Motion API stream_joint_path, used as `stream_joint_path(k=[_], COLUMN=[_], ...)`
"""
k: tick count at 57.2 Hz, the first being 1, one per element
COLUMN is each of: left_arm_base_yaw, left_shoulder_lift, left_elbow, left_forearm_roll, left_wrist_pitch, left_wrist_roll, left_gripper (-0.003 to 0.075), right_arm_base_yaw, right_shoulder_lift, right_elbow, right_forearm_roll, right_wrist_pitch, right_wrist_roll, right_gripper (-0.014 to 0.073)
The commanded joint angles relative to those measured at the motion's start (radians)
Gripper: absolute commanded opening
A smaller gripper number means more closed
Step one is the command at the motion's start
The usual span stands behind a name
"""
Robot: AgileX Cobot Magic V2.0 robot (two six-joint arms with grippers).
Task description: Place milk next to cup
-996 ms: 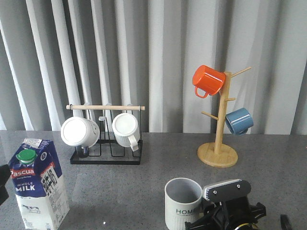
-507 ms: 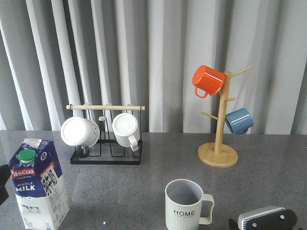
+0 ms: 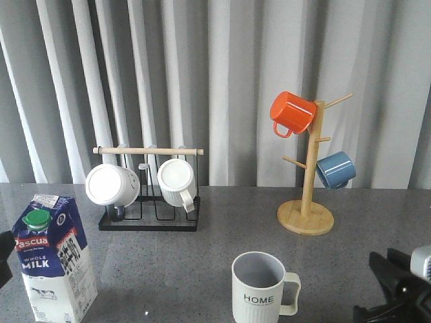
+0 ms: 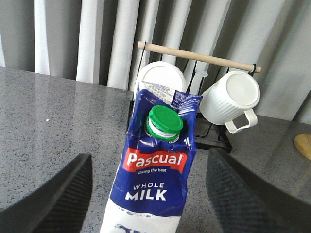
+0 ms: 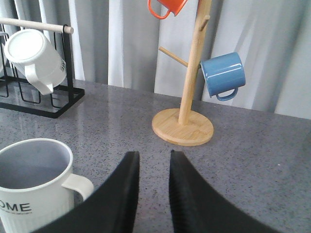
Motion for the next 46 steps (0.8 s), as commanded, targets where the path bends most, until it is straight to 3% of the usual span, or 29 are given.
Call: stream_joint_path(k=[1, 8, 19, 31, 46], left_arm_base_yaw=[-0.006, -0.006, -0.006, -0.006, -0.006], left_shoulder_lift=[-0.008, -0.008, -0.008, -0.008, 0.010], left_elbow=[-0.036, -0.036, -0.036, -0.036, -0.036], left_forearm_roll=[0.001, 0.001, 0.001, 0.001, 0.001], left_wrist_pitch=[-0.077, -0.077, -0.077, -0.077, -0.077], left_wrist_roll=[0.000, 0.000, 0.000, 0.000, 0.000], left_gripper=[0.0489, 0.0489, 0.0489, 0.0489, 0.0489], right_arm_base_yaw=[-0.098, -0.237, -0.419, -0.433, -0.434], right_shoulder_lift=[-0.057, -0.113, -0.252, -0.350, -0.440], right_elbow=[-0.105, -0.171, -0.173, -0.173, -0.173], right_forearm_roll=[-0.024, -0.024, -0.027, -0.024, -0.017], right_wrist_pitch=[0.175, 0.338, 0.385, 0.503, 0.508], right_wrist_roll=[-0.071, -0.114, -0.136, -0.190, -0.186], right_gripper=[0.0090, 0.0016, -0.0007, -0.0003, -0.0003])
